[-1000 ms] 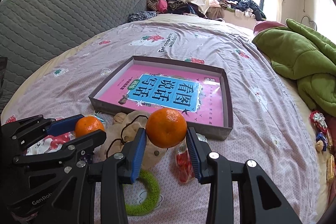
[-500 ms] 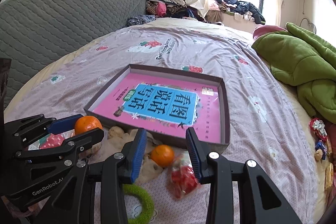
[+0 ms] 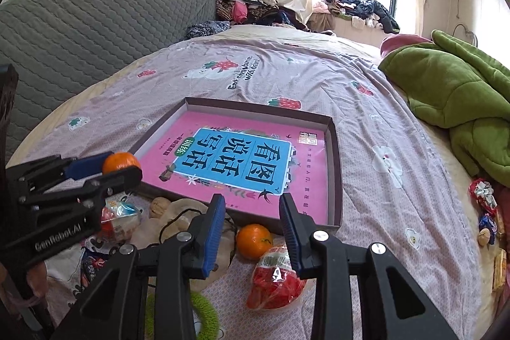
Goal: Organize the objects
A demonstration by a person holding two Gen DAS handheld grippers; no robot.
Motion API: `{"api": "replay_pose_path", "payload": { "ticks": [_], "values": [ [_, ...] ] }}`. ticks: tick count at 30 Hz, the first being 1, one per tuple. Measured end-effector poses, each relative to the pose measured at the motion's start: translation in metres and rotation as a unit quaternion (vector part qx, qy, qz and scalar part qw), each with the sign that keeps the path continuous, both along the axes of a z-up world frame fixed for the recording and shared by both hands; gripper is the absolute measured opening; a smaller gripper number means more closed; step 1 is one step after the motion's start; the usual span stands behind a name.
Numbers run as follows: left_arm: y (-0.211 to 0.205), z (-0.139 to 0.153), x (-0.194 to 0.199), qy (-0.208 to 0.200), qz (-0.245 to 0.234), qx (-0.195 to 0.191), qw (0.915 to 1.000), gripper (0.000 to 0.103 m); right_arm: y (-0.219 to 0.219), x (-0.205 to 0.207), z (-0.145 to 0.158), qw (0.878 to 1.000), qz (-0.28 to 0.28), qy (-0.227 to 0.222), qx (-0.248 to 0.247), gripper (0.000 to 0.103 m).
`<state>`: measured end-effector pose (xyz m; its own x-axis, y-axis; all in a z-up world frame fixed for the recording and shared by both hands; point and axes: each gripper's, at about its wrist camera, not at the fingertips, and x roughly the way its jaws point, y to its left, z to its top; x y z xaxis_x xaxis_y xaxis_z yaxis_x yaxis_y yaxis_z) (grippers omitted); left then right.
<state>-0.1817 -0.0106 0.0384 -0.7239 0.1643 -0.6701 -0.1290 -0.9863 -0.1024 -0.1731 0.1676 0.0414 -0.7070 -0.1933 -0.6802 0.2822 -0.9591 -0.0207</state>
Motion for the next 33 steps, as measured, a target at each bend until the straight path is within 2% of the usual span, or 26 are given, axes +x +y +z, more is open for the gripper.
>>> {"api": "replay_pose_path", "payload": {
  "ticks": [3, 5, 13, 23, 33],
  "values": [
    [-0.001, 0.001, -0.006, 0.002, 0.002, -0.002, 1.0, 0.042, 0.001, -0.002, -0.001, 1.0, -0.002, 0.0, 0.0, 0.034],
    [-0.002, 0.0, -0.012, 0.001, 0.004, -0.004, 1.0, 0.042, 0.002, -0.005, -0.002, 1.0, -0.003, -0.002, 0.002, 0.028],
    [0.002, -0.005, -0.028, -0.005, 0.006, -0.014, 0.9999, 0.042, 0.007, -0.011, -0.008, 1.0, -0.004, -0.009, 0.003, 0.019],
    [0.008, -0.011, -0.054, -0.022, 0.009, -0.027, 0.9994, 0.042, 0.015, -0.013, -0.007, 1.0, -0.009, -0.01, -0.007, 0.017],
    [0.011, -0.042, -0.091, -0.094, 0.01, -0.022, 0.9952, 0.042, 0.019, -0.016, -0.01, 1.0, -0.009, -0.019, -0.019, 0.017]
  ]
}}
